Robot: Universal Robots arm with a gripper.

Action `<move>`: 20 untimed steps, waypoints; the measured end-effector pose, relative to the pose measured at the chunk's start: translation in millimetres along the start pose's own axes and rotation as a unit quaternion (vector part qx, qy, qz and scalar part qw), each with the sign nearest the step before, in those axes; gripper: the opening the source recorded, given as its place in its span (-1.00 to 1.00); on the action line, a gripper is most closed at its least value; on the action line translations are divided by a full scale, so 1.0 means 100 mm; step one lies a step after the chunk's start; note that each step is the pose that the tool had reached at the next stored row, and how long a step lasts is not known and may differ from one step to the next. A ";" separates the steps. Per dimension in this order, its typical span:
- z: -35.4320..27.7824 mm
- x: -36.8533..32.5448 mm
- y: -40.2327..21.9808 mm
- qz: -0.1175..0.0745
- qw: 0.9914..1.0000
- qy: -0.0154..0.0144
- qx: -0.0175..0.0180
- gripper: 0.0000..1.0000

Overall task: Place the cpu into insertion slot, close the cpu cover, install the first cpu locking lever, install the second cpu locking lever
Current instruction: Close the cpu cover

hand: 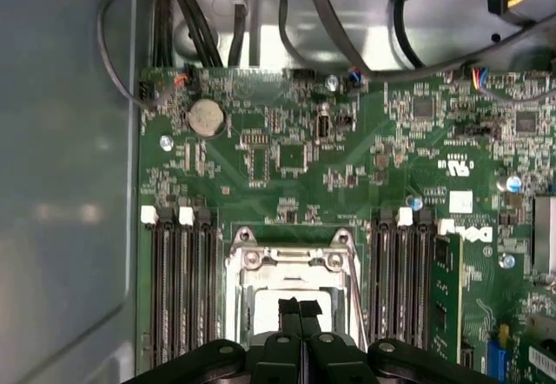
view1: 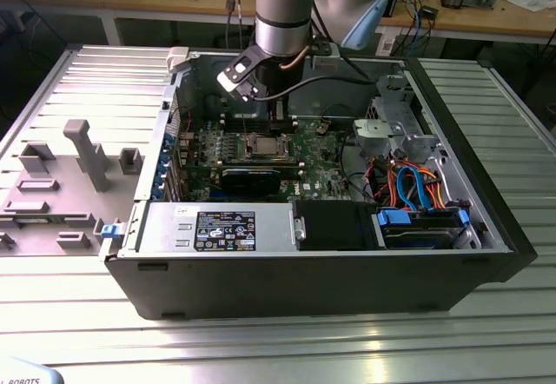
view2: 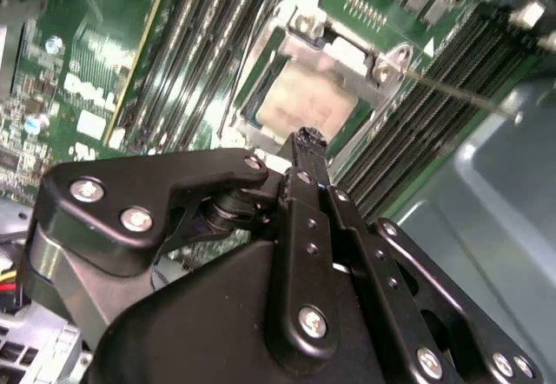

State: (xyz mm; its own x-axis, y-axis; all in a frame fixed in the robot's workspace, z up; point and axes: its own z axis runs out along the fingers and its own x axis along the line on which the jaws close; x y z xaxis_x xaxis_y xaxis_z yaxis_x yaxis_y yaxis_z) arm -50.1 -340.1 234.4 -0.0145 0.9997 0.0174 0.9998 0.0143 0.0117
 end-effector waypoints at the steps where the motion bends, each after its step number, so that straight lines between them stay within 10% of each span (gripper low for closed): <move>1: 0.005 -0.002 -0.024 0.000 1.000 0.000 0.000 -0.79; 11: 0.038 -0.010 -0.225 0.000 1.000 0.000 0.002 -0.79; 20: 0.047 -0.012 -0.262 0.000 1.000 0.000 0.002 -0.79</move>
State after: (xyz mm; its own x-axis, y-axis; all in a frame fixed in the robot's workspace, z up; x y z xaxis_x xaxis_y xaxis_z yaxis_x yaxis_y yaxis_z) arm -76.2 -341.6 229.3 -0.0152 0.9997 0.0174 0.9999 0.0151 0.0076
